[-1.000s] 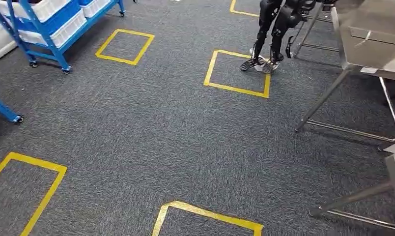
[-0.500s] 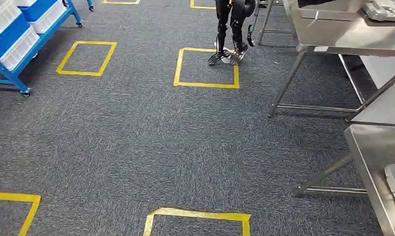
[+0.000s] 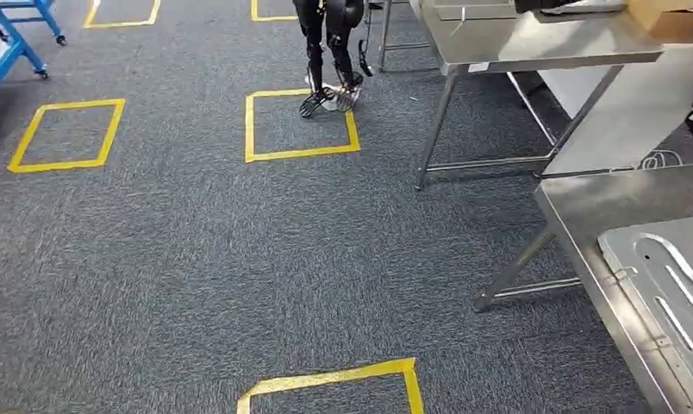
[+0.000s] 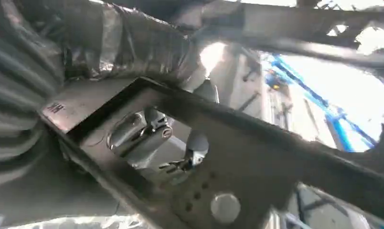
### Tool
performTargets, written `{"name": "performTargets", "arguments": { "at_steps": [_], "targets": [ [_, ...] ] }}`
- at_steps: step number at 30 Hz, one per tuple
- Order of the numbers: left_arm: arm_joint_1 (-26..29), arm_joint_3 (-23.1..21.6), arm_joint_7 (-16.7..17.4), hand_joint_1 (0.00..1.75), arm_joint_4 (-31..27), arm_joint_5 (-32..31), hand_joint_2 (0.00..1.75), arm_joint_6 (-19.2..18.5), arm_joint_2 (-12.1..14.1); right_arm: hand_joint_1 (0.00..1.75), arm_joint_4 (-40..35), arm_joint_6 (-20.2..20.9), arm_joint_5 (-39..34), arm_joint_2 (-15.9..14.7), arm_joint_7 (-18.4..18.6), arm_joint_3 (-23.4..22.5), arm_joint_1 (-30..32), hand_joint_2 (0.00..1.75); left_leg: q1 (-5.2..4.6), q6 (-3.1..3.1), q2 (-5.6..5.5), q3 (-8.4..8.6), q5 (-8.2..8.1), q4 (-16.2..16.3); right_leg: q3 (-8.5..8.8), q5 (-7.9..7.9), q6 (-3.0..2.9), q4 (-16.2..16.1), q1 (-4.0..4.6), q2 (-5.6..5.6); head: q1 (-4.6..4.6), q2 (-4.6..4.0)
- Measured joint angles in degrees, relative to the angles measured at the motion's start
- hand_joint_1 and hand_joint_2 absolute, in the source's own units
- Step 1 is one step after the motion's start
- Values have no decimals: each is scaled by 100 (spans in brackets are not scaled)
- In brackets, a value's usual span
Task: Take the parts from the cabinet and place them on the table.
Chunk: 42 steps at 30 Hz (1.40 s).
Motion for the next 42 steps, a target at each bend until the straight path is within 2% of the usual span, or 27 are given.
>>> {"name": "performTargets", "arguments": {
  "at_steps": [2,3,5,8,10,12,13,14,15,17,18,19,21,23,25,27,28,29,31,32,33,34,35,38,39,40,42],
  "targets": [
    [0,-4,0,0,2,-9,175,-20,-4,175,4,39,15,22,-9,55,-38,175,26,-67,142,31,-92,69,538,499,60,-1028,-40,-180,0,2],
    [4,-4,0,0,2,-11,175,-22,4,175,13,44,20,35,-9,76,-47,175,11,-115,207,44,-140,98,649,418,98,-1297,5,-458,0,0],
    [-10,-9,-2,0,2,-37,175,-28,13,175,44,68,20,96,-59,153,-102,175,-41,-187,310,66,-202,139,664,414,-49,-1275,56,-302,-2,0],
    [-43,-26,-4,0,2,-50,175,-35,13,175,46,65,17,98,-81,236,-160,175,-36,-257,499,134,-288,148,659,388,-147,-1266,36,-103,-9,2],
    [-40,-44,-5,0,2,-52,175,-35,13,175,52,65,17,139,-85,267,-227,175,16,-268,-34,-73,-579,608,675,380,-217,-1274,44,8,-4,0],
    [-18,-48,-7,0,2,-52,175,-37,13,175,52,63,15,214,-107,317,-231,175,12,-245,-233,-575,-938,1565,678,375,-278,-1270,82,173,-7,0],
    [-13,-50,-9,0,2,-52,175,-42,13,175,52,65,7,240,-139,345,-232,175,-3,-228,-283,-815,-1007,1933,681,368,-289,-1262,105,266,-7,0],
    [-12,-50,-15,0,2,-52,175,-52,13,175,52,68,-11,240,-171,367,-232,175,-15,-206,-309,-952,-923,2046,688,360,-301,-1249,125,361,-4,0],
    [-12,-52,-18,0,2,-52,175,-59,13,175,50,76,-29,240,-208,387,-232,175,-32,-172,-326,-944,-714,1884,704,350,-316,-1245,138,439,-7,0],
    [-12,-55,-33,0,2,-52,175,-76,13,175,44,129,-79,240,-269,428,-231,175,-69,-87,-447,-675,-111,1031,731,340,-324,-1244,146,593,-4,0],
    [0,-57,-39,0,2,-52,175,-79,22,175,44,149,-109,240,-275,448,-227,175,-84,-24,-758,-518,184,510,728,340,-322,-1246,131,672,-4,0],
    [13,-57,-42,0,2,-52,175,-85,42,175,44,157,-122,240,-267,479,-217,175,-36,29,-1037,-432,165,395,706,338,-305,-1241,130,746,0,0],
    [-8,-61,-48,0,2,-55,175,-90,57,175,46,159,-131,256,-271,529,-168,175,-66,25,-896,-358,122,275,681,370,-222,-1267,41,917,-4,2],
    [-20,-74,-48,0,4,-57,175,-94,53,175,44,164,-140,258,-346,568,-173,175,-74,40,-723,-270,181,91,683,424,-133,-1365,45,1096,-7,2],
    [-12,-76,-48,0,4,-57,175,-94,57,175,44,166,-142,279,-371,590,-190,175,-49,39,-524,-132,269,-134,555,183,-147,-1058,111,381,7,2],
    [2,-76,-52,0,4,-57,175,-109,59,175,44,166,-164,335,-426,643,-167,175,-48,36,-337,-97,250,-150,190,-192,-100,-269,84,134,2,2],
    [1,-79,-55,0,4,-59,175,-127,61,175,41,168,-181,354,-496,682,-148,175,-35,33,-243,-86,227,-147,14,-306,-72,76,48,86,7,0],
    [-2,-83,-54,0,4,-59,175,-144,59,175,42,168,-194,385,-544,723,-118,175,-15,19,-149,-73,205,-139,-79,-294,-27,245,9,58,4,2],
    [-6,-92,-57,0,4,-70,175,-173,57,175,37,162,-227,450,-590,787,-73,175,44,-48,8,-55,133,-78,155,75,74,-235,-54,-12,4,0],
    [-10,-96,-57,0,7,-74,175,-184,55,175,28,155,-251,488,-608,826,-62,175,79,-94,84,-47,77,-16,453,361,129,-804,-85,-103,4,2],
    [-11,-98,-59,0,7,-74,175,-190,57,175,22,153,-278,527,-621,844,-43,175,88,-152,165,-45,2,69,689,499,187,-1326,-109,-307,7,0],
    [-16,-98,-66,0,4,-76,175,-190,90,175,20,153,-302,527,-625,881,-24,175,43,-211,215,-70,-55,116,720,415,156,-1283,-10,-428,13,2],
    [-19,-103,-68,0,7,-81,175,-197,87,175,-41,140,-345,619,-645,922,20,175,45,-241,270,-40,-87,149,701,413,39,-1287,-10,-312,-7,0],
    [-65,-105,-72,0,7,-96,175,-221,90,175,-90,140,-398,645,-660,1008,111,175,39,-303,434,25,-155,160,666,368,-87,-1231,-23,-117,-2,0],
    [-72,-107,-72,0,7,-96,175,-223,85,175,-138,135,-398,689,-658,1014,114,175,79,-344,256,-4,-238,238,675,370,-125,-1239,-38,-55,-2,0],
    [-69,-107,-74,0,7,-96,175,-225,87,175,-142,138,-398,697,-658,1018,112,175,107,-330,-39,-99,-396,472,675,374,-174,-1238,-30,6,0,0],
    [-47,-107,-74,0,7,-96,175,-227,87,175,-173,142,-424,778,-669,1023,151,175,94,-306,-260,-566,-827,1411,674,363,-229,-1239,-2,136,-4,2]
  ]
}}
